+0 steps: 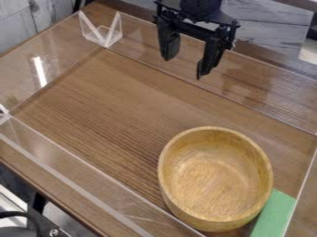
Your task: Put the green block in the brown bowl
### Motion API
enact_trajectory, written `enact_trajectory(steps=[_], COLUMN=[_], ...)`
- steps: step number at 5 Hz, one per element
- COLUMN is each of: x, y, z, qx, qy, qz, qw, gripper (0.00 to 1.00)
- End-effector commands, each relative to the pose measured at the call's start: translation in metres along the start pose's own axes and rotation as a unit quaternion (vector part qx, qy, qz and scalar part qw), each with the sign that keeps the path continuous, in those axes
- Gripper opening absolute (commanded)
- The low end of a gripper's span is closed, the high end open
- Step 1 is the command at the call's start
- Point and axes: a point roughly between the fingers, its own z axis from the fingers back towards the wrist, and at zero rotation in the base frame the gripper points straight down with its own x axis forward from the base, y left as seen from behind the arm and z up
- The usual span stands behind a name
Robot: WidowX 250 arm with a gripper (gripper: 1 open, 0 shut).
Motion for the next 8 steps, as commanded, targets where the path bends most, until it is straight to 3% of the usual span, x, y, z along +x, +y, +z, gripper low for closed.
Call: enact_trajectory(steps=[1,2,3,4,5,8], x=[-0.021,-0.064,-0.096,-0.105,-0.102,-0.085], y=[-0.041,-0.091,-0.142,-0.151,-0.154,-0.151], z=[-0.006,-0.027,-0.041,-0.056,-0.070,-0.085], qx=[-0.006,-0.013,-0.012,-0.014,-0.022,-0.042], qy=[-0.003,0.010,-0.012,-0.040,-0.055,-0.071], qz=[-0.009,-0.033,-0.063,-0.077,-0.071,-0.046], qw=[0.9999,0.9993,0.9979,0.9961,0.9957,0.9955], gripper=[1.00,1.00,1.00,1.00,1.00,1.00])
